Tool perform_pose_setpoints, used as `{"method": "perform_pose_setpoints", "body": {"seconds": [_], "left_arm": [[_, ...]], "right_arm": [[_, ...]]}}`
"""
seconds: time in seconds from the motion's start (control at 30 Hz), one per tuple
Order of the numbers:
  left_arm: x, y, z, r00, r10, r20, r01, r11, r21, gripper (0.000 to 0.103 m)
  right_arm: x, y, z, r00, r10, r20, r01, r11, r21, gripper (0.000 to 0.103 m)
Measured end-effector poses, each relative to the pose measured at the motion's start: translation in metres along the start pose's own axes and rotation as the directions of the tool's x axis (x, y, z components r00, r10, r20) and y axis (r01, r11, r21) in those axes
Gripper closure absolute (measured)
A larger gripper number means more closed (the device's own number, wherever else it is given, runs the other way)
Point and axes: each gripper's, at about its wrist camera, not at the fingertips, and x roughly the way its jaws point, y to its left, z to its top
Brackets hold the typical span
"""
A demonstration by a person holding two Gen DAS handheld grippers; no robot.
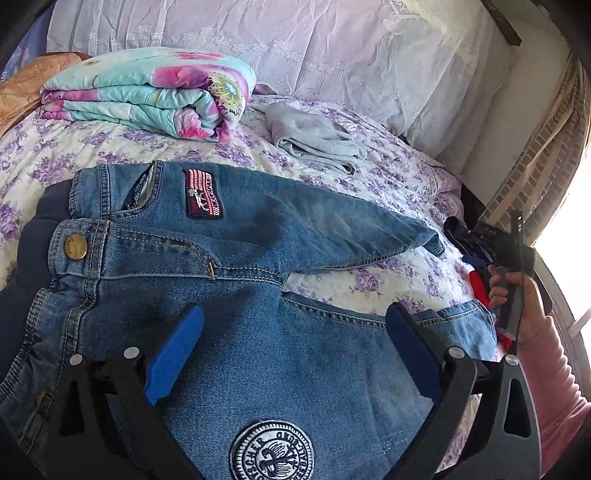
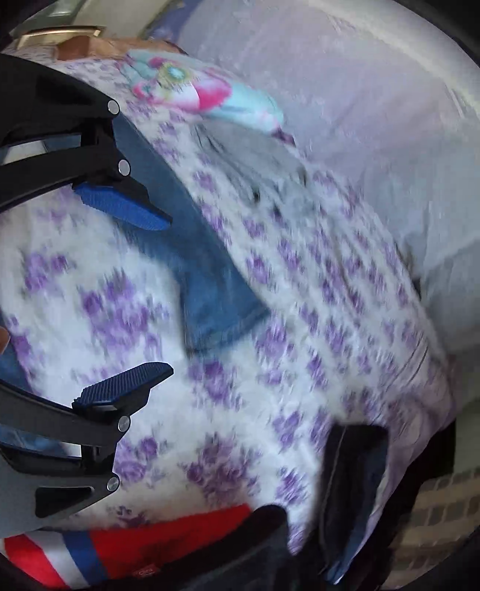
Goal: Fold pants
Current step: 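Grasp a jeans leg cuff with the right tool and pull it straight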
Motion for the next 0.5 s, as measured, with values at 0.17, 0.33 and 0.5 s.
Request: {"method": "perform_pose_setpoints", "body": {"seconds": [0.17,0.33,0.5], "left_arm": [[0.002,-0.001,-0.001,1.0,0.02,0.001,-0.02,1.0,0.011,0.006],[0.008,0.003,0.0,0.999,0.034,-0.017,-0.034,0.999,0.003,0.006],[0.009,0.004,0.0,0.999,0.036,-0.021,-0.036,0.999,0.0,0.006]], "right_arm": [[0.062,-0.028,0.008,0.983,0.166,-0.08,-0.157,0.982,0.11,0.04],[0.053,-0.005,0.019,0.992,0.119,-0.036,-0.12,0.991,-0.052,0.08],[0.011,0.01,0.024,1.0,0.005,0.017,-0.001,0.982,-0.191,0.079]]}}
